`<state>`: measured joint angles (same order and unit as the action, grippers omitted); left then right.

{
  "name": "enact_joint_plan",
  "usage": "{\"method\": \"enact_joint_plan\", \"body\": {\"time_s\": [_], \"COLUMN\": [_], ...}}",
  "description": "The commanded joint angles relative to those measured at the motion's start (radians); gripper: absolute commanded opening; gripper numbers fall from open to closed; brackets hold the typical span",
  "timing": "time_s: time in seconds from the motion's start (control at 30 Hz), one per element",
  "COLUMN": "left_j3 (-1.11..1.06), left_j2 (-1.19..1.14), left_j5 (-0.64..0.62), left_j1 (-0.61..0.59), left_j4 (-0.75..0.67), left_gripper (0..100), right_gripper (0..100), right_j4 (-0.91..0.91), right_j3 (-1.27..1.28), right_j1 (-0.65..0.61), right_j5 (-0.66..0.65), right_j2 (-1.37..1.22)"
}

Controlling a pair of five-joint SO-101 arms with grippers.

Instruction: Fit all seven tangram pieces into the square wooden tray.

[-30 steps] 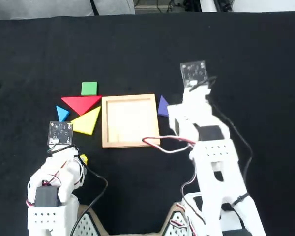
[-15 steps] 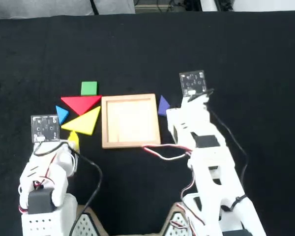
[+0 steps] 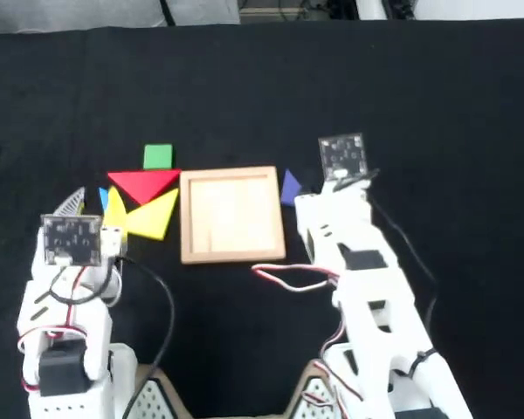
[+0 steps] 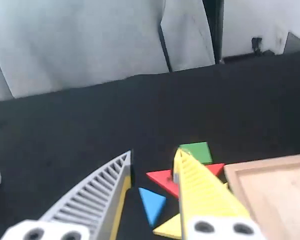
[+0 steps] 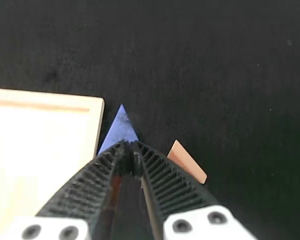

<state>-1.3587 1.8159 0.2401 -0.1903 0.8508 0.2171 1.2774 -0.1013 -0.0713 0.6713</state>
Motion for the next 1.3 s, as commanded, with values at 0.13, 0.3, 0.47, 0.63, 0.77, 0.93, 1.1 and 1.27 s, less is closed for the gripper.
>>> {"method": "enact_joint_plan", "body": {"time_s": [0.13,0.3,0.47,0.63,0.77,0.93,1.1,1.27], "left_j3": [0.239,0.495,0.720,0.857,0.921,1.004,1.044,1.104], "left_j2": [-0.284,-0.698,-1.025,-1.252,-1.390,-1.562,-1.741,-1.880], "left_j5": [0.173,0.173,0.173,0.255,0.483,0.643,0.713,0.796], "left_j1": [0.113,0.154,0.209,0.206,0.176,0.124,0.096,0.102], "left_j4": [0.123,0.204,0.348,0.462,0.466,0.394,0.353,0.351], "left_gripper": [15,15,19,41,40,34,33,33], "right_gripper": [1.3,1.3,1.3,1.3,1.3,1.3,1.3,1.3], "right_j4": [-0.031,-0.032,-0.032,-0.034,-0.034,-0.034,-0.034,-0.034], "right_j3": [-0.005,-0.002,-0.002,-0.002,-0.002,-0.002,-0.002,-0.002], "right_j1": [0.015,0.015,0.015,0.015,0.015,0.015,0.015,0.015], "right_j5": [-0.011,-0.011,-0.011,-0.011,-0.012,-0.012,-0.012,-0.012], "right_j2": [-0.001,-0.001,-0.001,-0.001,-0.001,-0.001,-0.001,-0.002]}}
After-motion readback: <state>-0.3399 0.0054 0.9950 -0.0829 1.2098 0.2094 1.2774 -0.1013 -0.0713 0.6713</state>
